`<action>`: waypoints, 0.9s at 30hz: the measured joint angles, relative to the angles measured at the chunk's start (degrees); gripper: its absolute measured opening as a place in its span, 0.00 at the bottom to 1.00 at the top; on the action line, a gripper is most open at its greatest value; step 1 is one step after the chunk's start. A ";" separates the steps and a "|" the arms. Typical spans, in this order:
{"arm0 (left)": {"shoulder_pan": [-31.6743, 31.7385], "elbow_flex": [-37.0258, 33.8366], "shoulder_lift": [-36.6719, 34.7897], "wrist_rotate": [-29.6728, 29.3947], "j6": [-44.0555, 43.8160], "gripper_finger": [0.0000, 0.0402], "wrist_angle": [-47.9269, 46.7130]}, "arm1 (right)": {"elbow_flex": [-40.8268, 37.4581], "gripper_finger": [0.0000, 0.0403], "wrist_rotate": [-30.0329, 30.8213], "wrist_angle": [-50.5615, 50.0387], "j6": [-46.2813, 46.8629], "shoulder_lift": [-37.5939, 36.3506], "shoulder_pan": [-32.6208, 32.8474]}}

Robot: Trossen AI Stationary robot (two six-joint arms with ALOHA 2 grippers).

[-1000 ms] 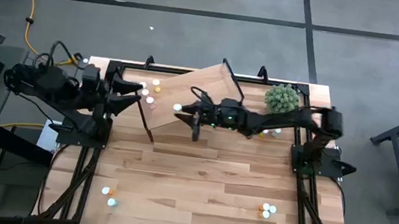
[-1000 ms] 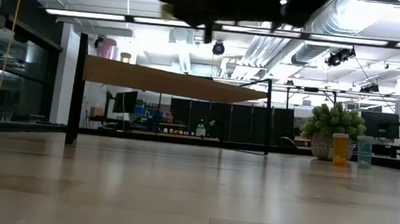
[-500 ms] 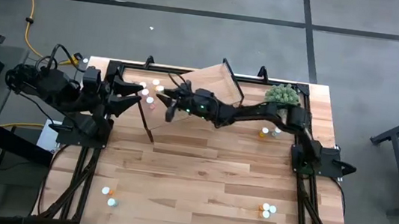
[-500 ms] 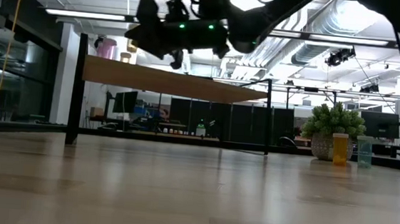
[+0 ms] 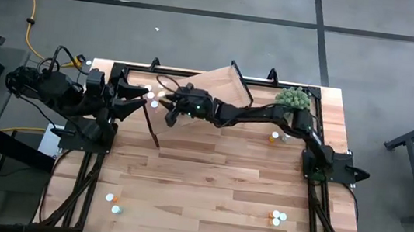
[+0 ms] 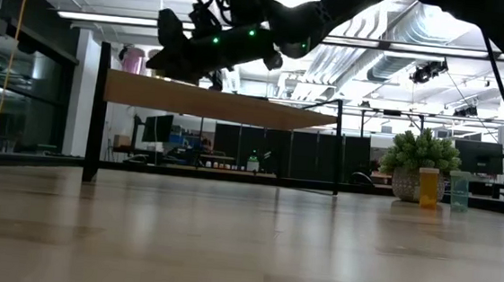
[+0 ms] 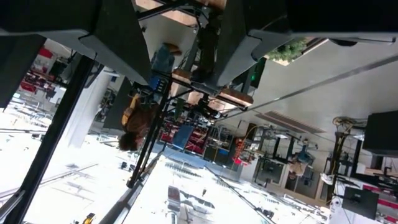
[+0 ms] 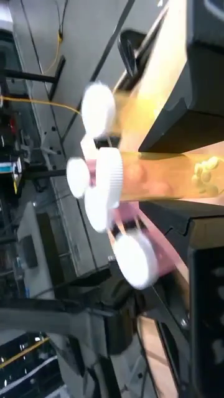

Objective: Pick and place medicine bottles onto shelf by color
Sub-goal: Put the left yellow pill bottle on the shelf aligned with the other yellow pill bottle

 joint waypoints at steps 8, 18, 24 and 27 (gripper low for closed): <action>0.02 0.00 -0.02 0.00 0.11 0.43 -0.24 | -0.02 0.26 -4.26 -8.16 -5.31 -6.68 -1.27; 0.11 0.00 0.29 -8.82 4.76 0.43 -5.03 | 0.00 0.26 -14.28 -18.69 -10.94 -16.30 -1.35; 0.94 0.02 1.44 -13.84 3.55 0.43 -9.38 | -8.00 0.26 -16.29 -9.29 -7.40 -16.46 -1.74; 0.94 0.02 2.15 -13.83 1.94 0.43 -11.38 | -18.24 0.26 -14.48 7.38 -0.41 -16.18 -1.94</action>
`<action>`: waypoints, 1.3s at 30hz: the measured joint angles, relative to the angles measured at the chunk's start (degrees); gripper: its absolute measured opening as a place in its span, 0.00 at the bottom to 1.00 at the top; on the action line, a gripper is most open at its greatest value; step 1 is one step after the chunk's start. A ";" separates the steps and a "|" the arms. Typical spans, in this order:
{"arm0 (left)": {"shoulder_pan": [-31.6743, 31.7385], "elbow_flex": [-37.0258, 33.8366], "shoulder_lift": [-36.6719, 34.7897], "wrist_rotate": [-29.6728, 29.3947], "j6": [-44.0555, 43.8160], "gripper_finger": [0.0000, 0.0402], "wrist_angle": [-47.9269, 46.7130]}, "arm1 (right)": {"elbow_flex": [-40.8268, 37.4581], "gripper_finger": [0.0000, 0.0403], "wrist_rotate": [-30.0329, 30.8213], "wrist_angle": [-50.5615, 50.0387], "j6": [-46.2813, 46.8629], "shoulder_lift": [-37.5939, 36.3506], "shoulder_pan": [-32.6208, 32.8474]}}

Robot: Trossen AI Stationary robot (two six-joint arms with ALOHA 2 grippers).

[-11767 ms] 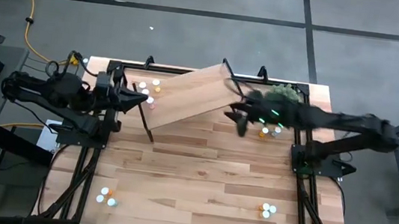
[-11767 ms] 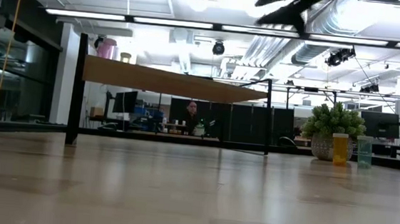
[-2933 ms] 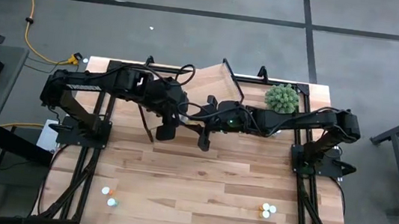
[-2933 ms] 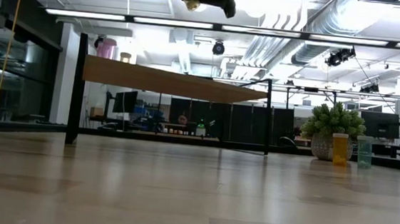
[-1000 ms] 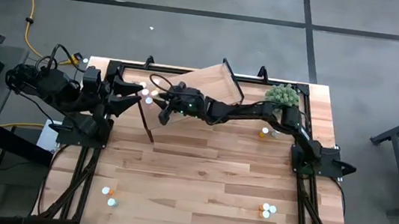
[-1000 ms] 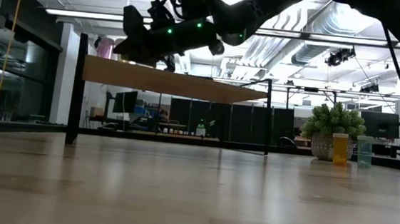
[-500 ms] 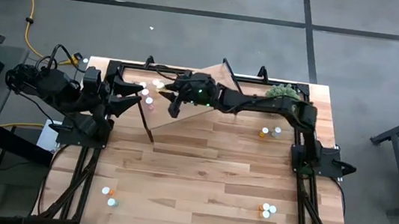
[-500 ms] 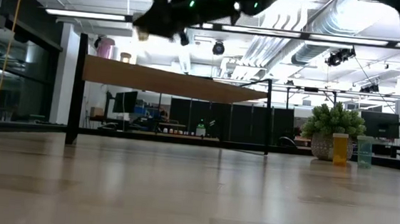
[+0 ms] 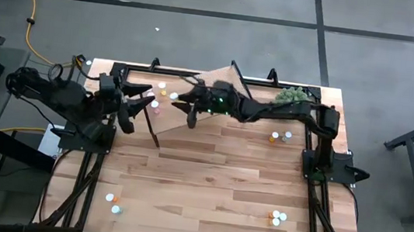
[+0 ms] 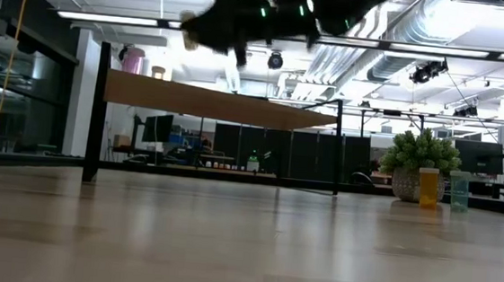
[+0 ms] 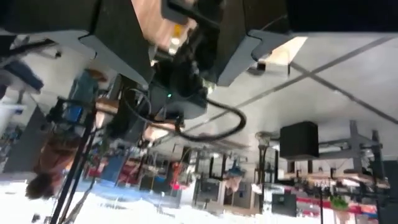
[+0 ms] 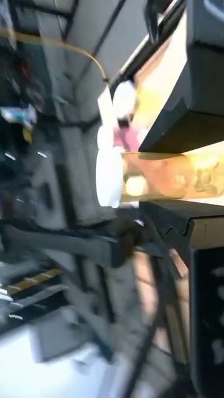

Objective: Pick and place medicine bottles onto shelf by color
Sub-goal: Put the left yellow pill bottle on the shelf aligned with the other yellow pill bottle

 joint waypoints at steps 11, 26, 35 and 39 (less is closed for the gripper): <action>9.49 -3.06 4.78 4.64 -4.71 0.42 -6.33 | -4.37 0.26 7.84 14.49 0.89 2.75 -0.06; 21.04 -3.13 8.09 8.15 -12.26 0.00 -13.15 | 4.01 0.26 9.40 3.71 -0.04 8.00 -1.18; 24.39 -3.10 12.80 13.48 -17.48 0.00 -14.35 | 4.01 0.26 9.19 3.34 0.28 8.40 -1.35; 25.29 -3.10 14.35 15.00 -19.99 0.00 -14.26 | 4.01 0.26 8.32 2.24 -2.05 8.40 -1.33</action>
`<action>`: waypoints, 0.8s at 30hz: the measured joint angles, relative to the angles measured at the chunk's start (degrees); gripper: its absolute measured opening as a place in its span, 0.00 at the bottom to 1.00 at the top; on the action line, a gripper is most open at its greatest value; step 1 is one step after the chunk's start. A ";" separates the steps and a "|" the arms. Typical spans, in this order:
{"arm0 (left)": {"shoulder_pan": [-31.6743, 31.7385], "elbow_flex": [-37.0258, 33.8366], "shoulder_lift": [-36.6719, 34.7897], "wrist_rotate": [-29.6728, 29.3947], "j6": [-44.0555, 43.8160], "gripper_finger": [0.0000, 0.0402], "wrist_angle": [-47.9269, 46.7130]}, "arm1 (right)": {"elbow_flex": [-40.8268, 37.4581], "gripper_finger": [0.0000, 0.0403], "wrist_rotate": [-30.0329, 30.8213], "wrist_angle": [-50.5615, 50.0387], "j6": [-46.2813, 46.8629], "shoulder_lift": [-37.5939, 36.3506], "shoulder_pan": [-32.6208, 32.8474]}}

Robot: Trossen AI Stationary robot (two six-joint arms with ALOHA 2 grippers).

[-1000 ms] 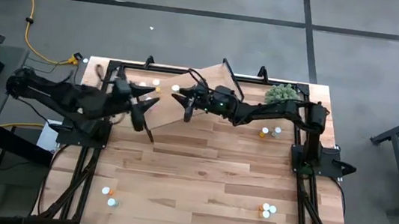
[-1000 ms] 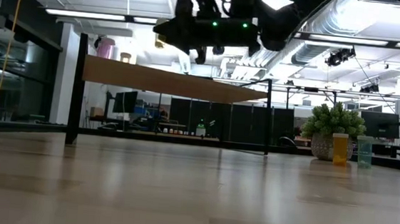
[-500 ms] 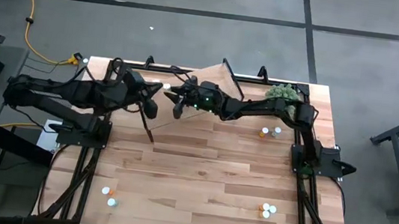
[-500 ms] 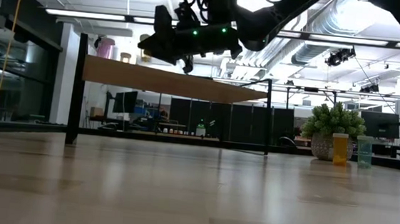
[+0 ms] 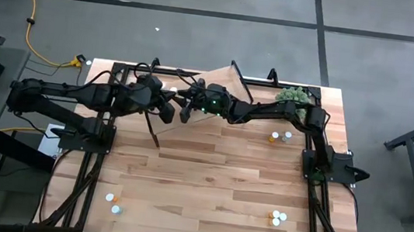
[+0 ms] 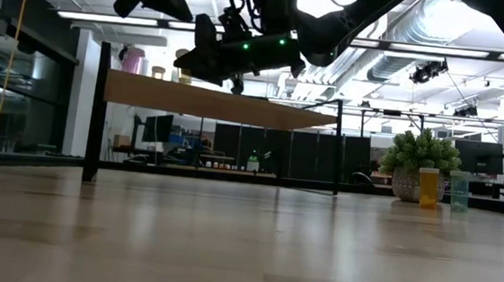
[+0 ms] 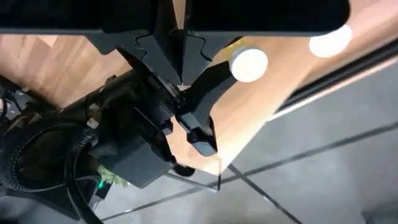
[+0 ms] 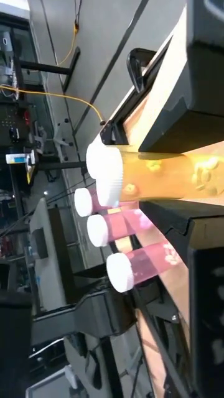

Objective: Pick and place medicine bottles onto shelf by color
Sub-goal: Put the left yellow pill bottle on the shelf aligned with the other yellow pill bottle

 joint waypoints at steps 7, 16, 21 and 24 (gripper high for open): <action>0.22 0.00 -0.87 0.69 -2.78 0.00 0.55 | 0.00 0.26 0.66 -2.82 -0.07 0.00 -0.13; 0.16 0.00 -4.20 0.80 -3.88 0.00 1.15 | 0.00 0.26 2.39 -5.80 -0.12 0.00 -0.15; 0.16 0.00 -3.71 0.47 -4.54 0.00 0.49 | 0.00 0.26 2.43 -6.47 -1.16 -0.15 -0.15; 0.46 0.03 -2.17 0.39 -5.77 0.00 -0.25 | 0.00 0.26 2.40 -6.47 -1.16 -0.13 -0.15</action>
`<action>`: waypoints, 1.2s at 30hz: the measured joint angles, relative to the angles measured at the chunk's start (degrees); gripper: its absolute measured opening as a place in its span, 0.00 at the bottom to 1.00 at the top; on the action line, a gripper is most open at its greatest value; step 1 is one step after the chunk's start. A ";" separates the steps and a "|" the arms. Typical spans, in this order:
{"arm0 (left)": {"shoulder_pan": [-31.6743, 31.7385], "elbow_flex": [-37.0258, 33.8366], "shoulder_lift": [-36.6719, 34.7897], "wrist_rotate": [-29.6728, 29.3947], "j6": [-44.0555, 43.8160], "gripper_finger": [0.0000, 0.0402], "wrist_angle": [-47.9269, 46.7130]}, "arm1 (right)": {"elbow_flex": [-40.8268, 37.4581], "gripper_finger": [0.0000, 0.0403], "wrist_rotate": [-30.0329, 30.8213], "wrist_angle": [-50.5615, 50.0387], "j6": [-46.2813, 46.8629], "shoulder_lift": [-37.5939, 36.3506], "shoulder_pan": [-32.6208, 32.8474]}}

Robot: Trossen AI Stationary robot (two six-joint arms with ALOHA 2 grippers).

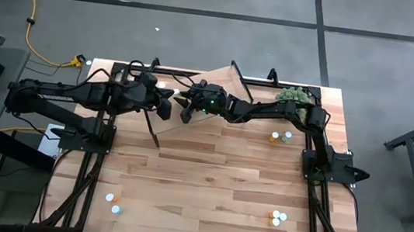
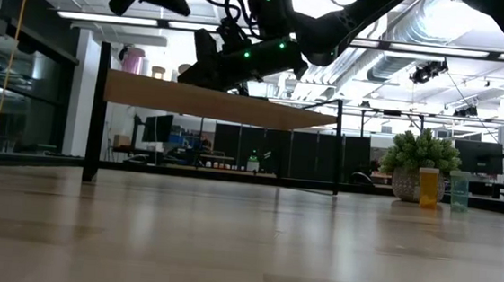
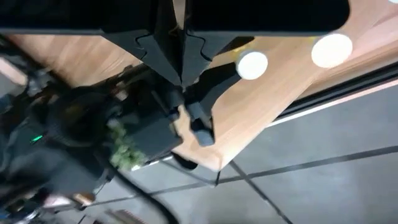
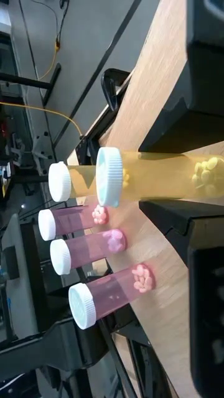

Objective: Pick and place medicine bottles onto shelf by color
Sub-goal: Put the left yellow pill bottle on the shelf aligned with the other yellow pill bottle

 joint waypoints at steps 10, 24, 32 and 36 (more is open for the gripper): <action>4.10 -0.01 5.59 4.55 -2.68 0.00 0.47 | 0.00 0.26 -0.02 -0.19 0.09 0.00 0.00; 9.09 -0.01 9.51 2.57 -11.06 0.00 -4.27 | 0.00 0.26 0.00 -0.26 0.20 0.00 0.00; 9.07 -0.01 9.73 4.09 -10.18 0.00 -3.20 | 0.00 0.26 0.00 -0.26 0.20 0.02 0.00; 9.09 -0.01 9.73 4.04 -11.66 0.00 -4.48 | 0.00 0.26 0.00 -0.21 0.20 0.04 0.00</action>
